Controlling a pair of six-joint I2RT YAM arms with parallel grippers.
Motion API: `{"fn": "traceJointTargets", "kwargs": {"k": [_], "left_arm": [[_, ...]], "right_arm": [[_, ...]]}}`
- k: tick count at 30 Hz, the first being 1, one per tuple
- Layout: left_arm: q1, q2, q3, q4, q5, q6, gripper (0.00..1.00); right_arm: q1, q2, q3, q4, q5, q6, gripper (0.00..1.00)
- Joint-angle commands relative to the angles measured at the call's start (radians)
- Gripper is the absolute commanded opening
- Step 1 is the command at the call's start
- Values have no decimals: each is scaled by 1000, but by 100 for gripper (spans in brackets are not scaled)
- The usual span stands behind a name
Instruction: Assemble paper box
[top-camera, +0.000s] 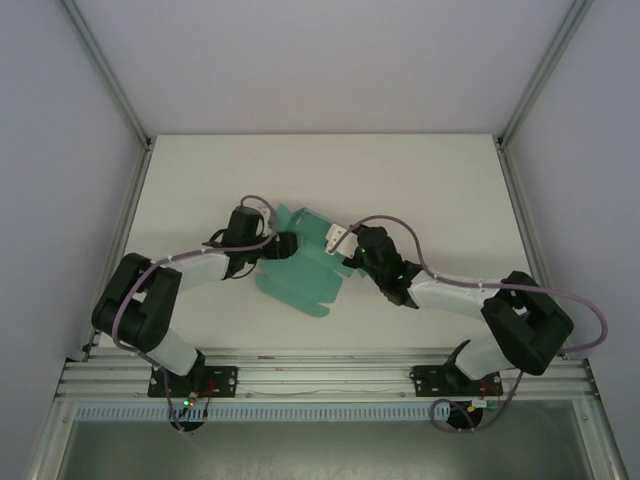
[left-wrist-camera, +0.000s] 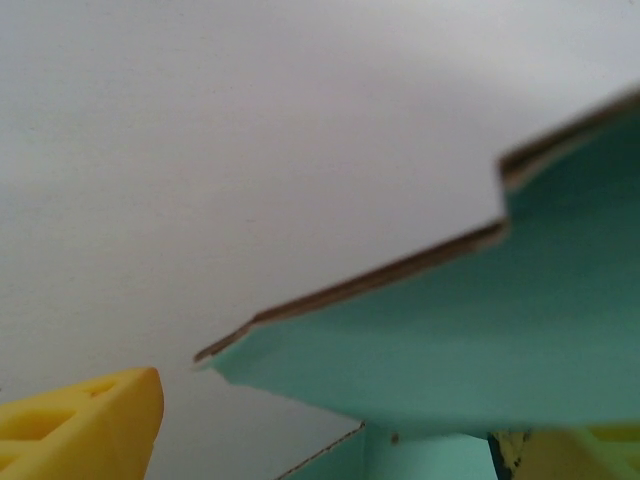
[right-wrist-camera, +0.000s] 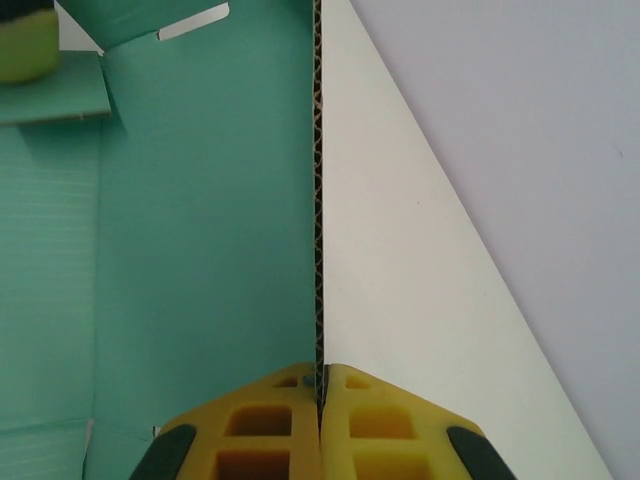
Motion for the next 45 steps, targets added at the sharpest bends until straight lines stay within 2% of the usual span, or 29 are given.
{"fn": "traceJointTargets", "kwargs": {"k": [1,6,9,11,12,16,21,27,33,36,45], "left_arm": [[-50,24,23,45,-124,4,83],[-72,58,53,-16,-227,-4,82],[-72,36,43,-19,-211,-14,86],[-71,4,28,-9,-186,-18,93],[-71,-18,23,-14,-179,-24,99],[-63,-116,31,-95,-226,-37,100],[-15,-246,17,-186,-298,-58,100],[86,-345,5,-249,-371,-115,100],[201,-269,74,-291,-411,-129,100],[224,-190,145,-308,-405,-102,100],[238,16,300,-249,-321,-13,100]], "right_arm": [[5,-26,25,14,-66,10,0],[6,-21,22,14,-48,-4,0],[5,-15,27,0,-7,-45,0],[3,-7,42,-25,25,-87,0],[2,4,56,-46,37,-116,0],[-3,49,108,-68,105,-251,0],[-2,130,135,48,182,-485,0],[5,267,116,361,206,-729,0],[11,376,91,626,175,-879,0],[19,418,76,749,145,-938,0],[24,447,56,790,143,-910,0]]}}
